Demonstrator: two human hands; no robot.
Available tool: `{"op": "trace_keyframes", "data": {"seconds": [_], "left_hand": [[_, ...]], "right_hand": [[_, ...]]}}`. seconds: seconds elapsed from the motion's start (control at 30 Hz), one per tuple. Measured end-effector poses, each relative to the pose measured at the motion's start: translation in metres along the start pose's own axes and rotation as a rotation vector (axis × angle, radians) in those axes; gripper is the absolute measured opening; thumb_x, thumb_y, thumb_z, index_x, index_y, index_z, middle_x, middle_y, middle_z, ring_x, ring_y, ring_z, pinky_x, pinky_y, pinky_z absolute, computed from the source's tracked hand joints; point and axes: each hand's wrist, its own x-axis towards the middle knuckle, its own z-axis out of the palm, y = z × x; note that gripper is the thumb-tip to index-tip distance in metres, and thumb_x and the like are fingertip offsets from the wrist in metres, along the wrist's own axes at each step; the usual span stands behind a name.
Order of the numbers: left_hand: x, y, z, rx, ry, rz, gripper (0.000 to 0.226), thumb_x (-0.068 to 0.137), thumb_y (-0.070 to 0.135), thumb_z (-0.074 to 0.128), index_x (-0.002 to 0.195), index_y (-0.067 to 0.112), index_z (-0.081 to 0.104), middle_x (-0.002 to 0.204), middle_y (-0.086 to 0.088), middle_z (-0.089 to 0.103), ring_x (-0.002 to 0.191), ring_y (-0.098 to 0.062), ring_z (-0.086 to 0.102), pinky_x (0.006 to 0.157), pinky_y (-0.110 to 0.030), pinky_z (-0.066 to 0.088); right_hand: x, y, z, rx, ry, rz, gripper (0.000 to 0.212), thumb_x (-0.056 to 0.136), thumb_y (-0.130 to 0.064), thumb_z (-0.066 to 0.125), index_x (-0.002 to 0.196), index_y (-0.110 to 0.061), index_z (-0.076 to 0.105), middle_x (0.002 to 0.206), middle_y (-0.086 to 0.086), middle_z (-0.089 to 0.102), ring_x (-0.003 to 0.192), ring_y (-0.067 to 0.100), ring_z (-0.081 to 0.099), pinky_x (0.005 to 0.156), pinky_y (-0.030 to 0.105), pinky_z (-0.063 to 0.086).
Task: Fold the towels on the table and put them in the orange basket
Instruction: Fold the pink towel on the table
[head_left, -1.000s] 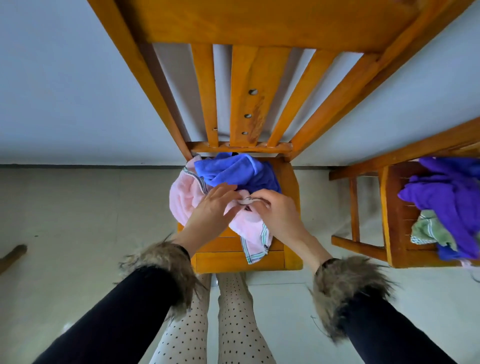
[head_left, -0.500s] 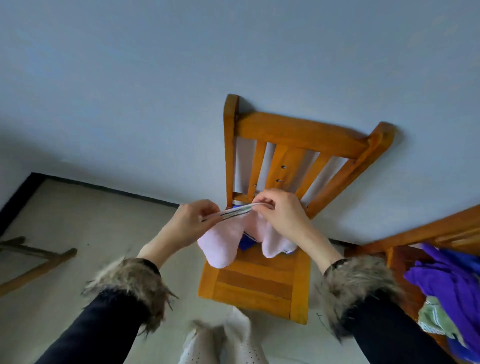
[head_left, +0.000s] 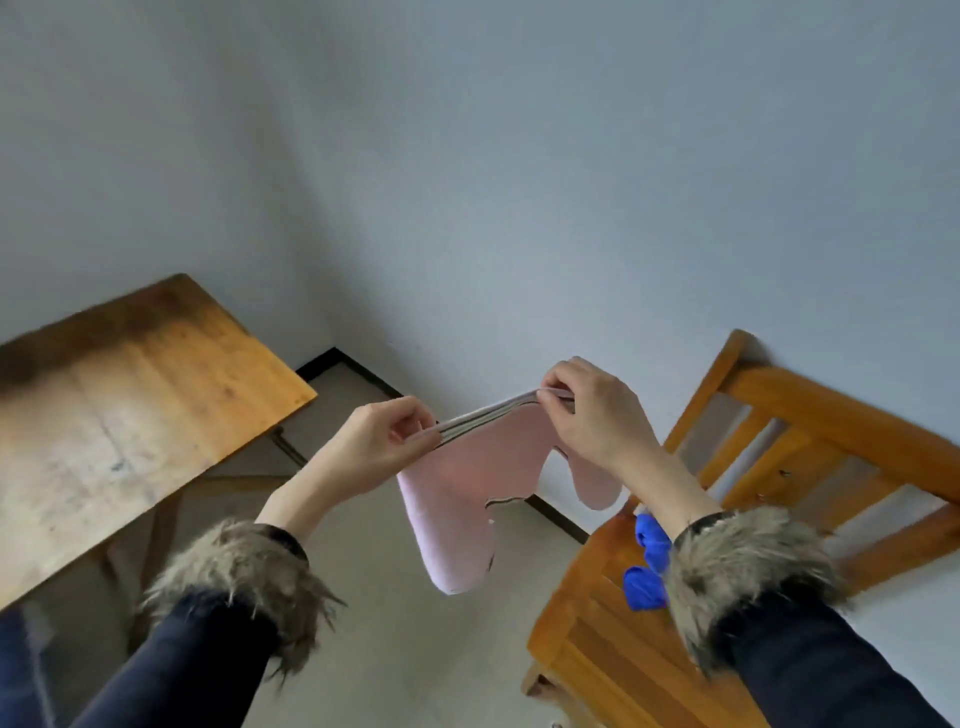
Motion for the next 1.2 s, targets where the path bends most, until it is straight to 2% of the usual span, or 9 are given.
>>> {"op": "trace_keyframes", "data": {"seconds": [0.13, 0.23, 0.3, 0.37, 0.47, 0.6, 0.73, 0.93, 1.2], "left_hand": [[-0.061, -0.038, -0.057, -0.042, 0.053, -0.056, 0.01, 0.078, 0.037, 0.057, 0.08, 0.028, 0.062, 0.07, 0.01, 0.06, 0.067, -0.008, 0.056, 0.066, -0.03, 0.049], [-0.095, -0.066, -0.093, -0.008, 0.199, -0.116, 0.026, 0.071, 0.056, 0.053, 0.073, 0.032, 0.06, 0.061, 0.019, 0.052, 0.058, -0.002, 0.046, 0.058, -0.018, 0.038], [-0.114, -0.088, -0.115, 0.03, 0.327, -0.179, 0.032, 0.066, 0.062, 0.052, 0.067, 0.03, 0.058, 0.056, 0.017, 0.049, 0.054, -0.004, 0.04, 0.054, -0.017, 0.032], [-0.131, -0.108, -0.138, 0.043, 0.417, -0.235, 0.027, 0.07, 0.054, 0.061, 0.064, 0.028, 0.057, 0.053, 0.01, 0.045, 0.054, -0.007, 0.038, 0.054, -0.021, 0.031], [-0.152, -0.134, -0.174, 0.079, 0.493, -0.319, 0.028, 0.082, 0.021, 0.07, 0.063, 0.031, 0.053, 0.057, 0.005, 0.043, 0.055, -0.008, 0.038, 0.055, -0.021, 0.03], [-0.166, -0.173, -0.219, 0.141, 0.594, -0.402, 0.028, 0.082, 0.016, 0.07, 0.066, 0.033, 0.054, 0.059, 0.006, 0.048, 0.055, -0.004, 0.044, 0.055, -0.012, 0.035], [-0.174, -0.209, -0.253, 0.191, 0.624, -0.485, 0.023, 0.085, 0.019, 0.067, 0.071, 0.033, 0.054, 0.062, 0.008, 0.05, 0.058, -0.006, 0.041, 0.057, -0.009, 0.037], [-0.18, -0.26, -0.283, 0.194, 0.65, -0.625, 0.023, 0.083, 0.025, 0.068, 0.072, 0.041, 0.055, 0.064, 0.007, 0.053, 0.057, -0.008, 0.042, 0.056, -0.016, 0.036], [-0.155, -0.344, -0.338, 0.173, 0.646, -0.791, 0.015, 0.078, 0.035, 0.072, 0.069, 0.028, 0.062, 0.067, 0.006, 0.058, 0.064, -0.008, 0.051, 0.059, -0.022, 0.04]], "right_hand": [[0.019, -0.073, 0.04, 0.004, -0.043, -0.126, 0.013, 0.091, -0.018, 0.052, 0.088, -0.009, 0.061, 0.091, 0.003, 0.06, 0.083, 0.023, 0.057, 0.071, 0.033, 0.045], [0.038, -0.123, 0.066, 0.099, -0.057, -0.185, 0.013, 0.092, -0.016, 0.052, 0.086, -0.008, 0.062, 0.09, 0.005, 0.06, 0.083, 0.025, 0.057, 0.073, 0.035, 0.044], [0.053, -0.152, 0.081, 0.162, -0.073, -0.23, 0.013, 0.091, -0.014, 0.053, 0.085, -0.008, 0.062, 0.088, 0.006, 0.059, 0.082, 0.026, 0.057, 0.075, 0.036, 0.045], [0.069, -0.176, 0.096, 0.194, -0.087, -0.259, 0.012, 0.09, -0.014, 0.054, 0.084, -0.008, 0.062, 0.086, 0.005, 0.059, 0.082, 0.025, 0.057, 0.076, 0.036, 0.044], [0.098, -0.209, 0.123, 0.211, -0.111, -0.283, 0.012, 0.089, -0.015, 0.056, 0.083, -0.009, 0.065, 0.086, 0.008, 0.06, 0.083, 0.027, 0.058, 0.075, 0.034, 0.044], [0.138, -0.249, 0.169, 0.235, -0.16, -0.32, 0.011, 0.088, -0.017, 0.059, 0.082, -0.011, 0.066, 0.086, 0.006, 0.06, 0.082, 0.025, 0.059, 0.07, 0.029, 0.04], [0.17, -0.276, 0.215, 0.282, -0.213, -0.33, 0.011, 0.087, -0.018, 0.06, 0.081, -0.012, 0.067, 0.082, 0.002, 0.058, 0.081, 0.024, 0.058, 0.073, 0.033, 0.045], [0.213, -0.307, 0.274, 0.212, -0.366, -0.358, 0.015, 0.089, -0.023, 0.059, 0.087, -0.014, 0.07, 0.091, 0.003, 0.063, 0.083, 0.015, 0.054, 0.071, 0.023, 0.037], [0.284, -0.347, 0.363, 0.105, -0.491, -0.368, 0.022, 0.088, -0.03, 0.061, 0.092, -0.011, 0.071, 0.098, 0.007, 0.067, 0.094, 0.02, 0.059, 0.079, 0.026, 0.043]]}}
